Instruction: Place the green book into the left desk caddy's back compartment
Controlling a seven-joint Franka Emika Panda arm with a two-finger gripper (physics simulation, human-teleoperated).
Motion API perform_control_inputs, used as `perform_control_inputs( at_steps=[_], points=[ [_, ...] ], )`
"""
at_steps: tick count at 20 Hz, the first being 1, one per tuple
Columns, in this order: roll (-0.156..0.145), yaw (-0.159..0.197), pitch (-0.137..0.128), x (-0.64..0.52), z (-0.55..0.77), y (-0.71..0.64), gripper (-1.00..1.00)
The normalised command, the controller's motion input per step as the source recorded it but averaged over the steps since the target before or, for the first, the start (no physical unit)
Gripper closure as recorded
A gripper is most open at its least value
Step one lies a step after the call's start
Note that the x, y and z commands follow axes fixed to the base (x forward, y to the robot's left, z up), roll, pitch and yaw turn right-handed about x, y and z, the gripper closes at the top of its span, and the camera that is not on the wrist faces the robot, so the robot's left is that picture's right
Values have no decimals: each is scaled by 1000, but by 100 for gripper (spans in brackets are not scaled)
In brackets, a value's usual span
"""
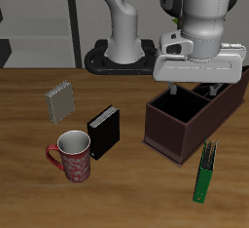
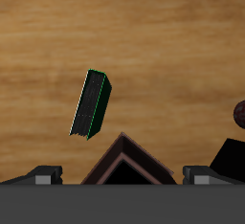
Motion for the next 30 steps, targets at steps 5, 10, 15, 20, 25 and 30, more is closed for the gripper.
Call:
perform_control_inputs(
  at_steps=[5, 10, 15, 20, 25, 30],
  points=[
    [18, -8, 14, 106, -293, 112, -100],
    [-2, -1, -18, 44, -280, 110, -100],
    [7, -30, -19, 52, -268, 60, -100],
    [5, -9, -5, 50, -177, 50, -100],
    [4, -4, 5, 82, -160, 77, -100],
    [16, -16, 9, 103, -180, 92, -100]
  ],
)
